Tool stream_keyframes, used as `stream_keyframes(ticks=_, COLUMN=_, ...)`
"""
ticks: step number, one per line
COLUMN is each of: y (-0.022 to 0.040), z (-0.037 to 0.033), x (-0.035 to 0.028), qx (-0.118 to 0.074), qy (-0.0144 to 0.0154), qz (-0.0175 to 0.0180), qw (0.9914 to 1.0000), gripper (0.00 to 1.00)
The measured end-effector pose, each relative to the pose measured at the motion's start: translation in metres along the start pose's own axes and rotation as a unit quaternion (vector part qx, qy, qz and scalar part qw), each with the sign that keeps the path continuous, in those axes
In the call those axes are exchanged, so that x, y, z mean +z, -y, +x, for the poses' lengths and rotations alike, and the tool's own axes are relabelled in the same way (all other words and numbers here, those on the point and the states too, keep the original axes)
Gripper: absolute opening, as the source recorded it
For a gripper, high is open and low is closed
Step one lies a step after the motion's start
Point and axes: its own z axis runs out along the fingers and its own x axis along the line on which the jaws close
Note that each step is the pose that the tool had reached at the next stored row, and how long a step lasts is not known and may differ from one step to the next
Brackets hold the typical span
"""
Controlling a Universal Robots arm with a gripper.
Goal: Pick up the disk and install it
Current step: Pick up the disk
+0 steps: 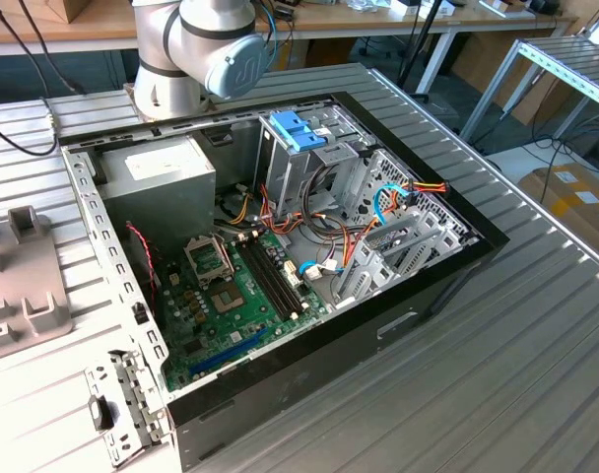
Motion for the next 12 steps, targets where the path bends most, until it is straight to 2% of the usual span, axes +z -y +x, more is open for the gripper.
stream_keyframes(ticks=5, y=-0.0022, z=0.0000, x=0.0051, qx=-0.001, qy=0.0001, qz=0.0001, qw=1.00000, gripper=0.48)
stream_keyframes(ticks=8, y=-0.0031, z=-0.0049, x=0.0069, qx=-0.001, qy=0.0000, qz=0.0000, qw=1.00000, gripper=0.48)
stream_keyframes(ticks=12, y=-0.0040, z=-0.0072, x=0.0082, qx=-0.002, qy=0.0000, qz=-0.0001, qw=1.00000, gripper=0.48)
